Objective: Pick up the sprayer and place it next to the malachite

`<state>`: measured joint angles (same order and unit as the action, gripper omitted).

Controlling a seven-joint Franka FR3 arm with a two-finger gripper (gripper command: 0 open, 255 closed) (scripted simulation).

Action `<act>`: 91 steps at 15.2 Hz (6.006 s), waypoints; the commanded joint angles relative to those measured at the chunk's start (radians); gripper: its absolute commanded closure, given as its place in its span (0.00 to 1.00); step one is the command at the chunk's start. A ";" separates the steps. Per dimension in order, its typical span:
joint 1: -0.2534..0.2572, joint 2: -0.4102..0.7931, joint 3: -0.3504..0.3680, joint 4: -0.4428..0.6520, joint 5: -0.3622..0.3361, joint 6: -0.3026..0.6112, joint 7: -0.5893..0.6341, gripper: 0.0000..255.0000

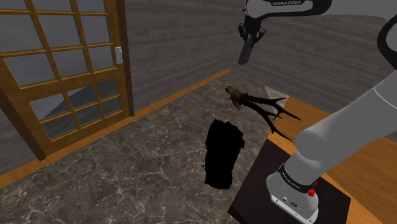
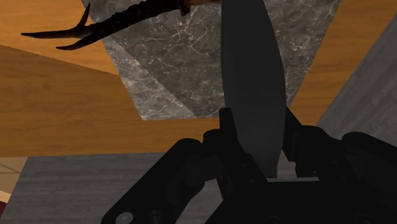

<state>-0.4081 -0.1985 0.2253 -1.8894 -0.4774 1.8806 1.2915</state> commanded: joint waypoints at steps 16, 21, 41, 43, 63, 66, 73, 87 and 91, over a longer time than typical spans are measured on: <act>0.084 -0.054 0.129 -0.127 0.013 -0.028 0.217 1.00; 0.084 -0.051 0.130 -0.188 0.003 0.029 0.248 1.00; 0.071 0.018 0.142 -0.378 -0.081 0.245 0.399 1.00; 0.069 0.030 0.144 -0.392 -0.095 0.265 0.418 1.00; 0.046 0.202 0.152 -0.480 -0.289 0.441 0.644 1.00; 0.045 0.233 0.150 -0.484 -0.325 0.460 0.682 1.00; 0.045 0.233 0.150 -0.484 -0.325 0.460 0.682 1.00; 0.078 0.136 0.182 -0.473 -0.206 0.374 0.610 0.00; 0.078 0.136 0.182 -0.473 -0.206 0.374 0.610 0.00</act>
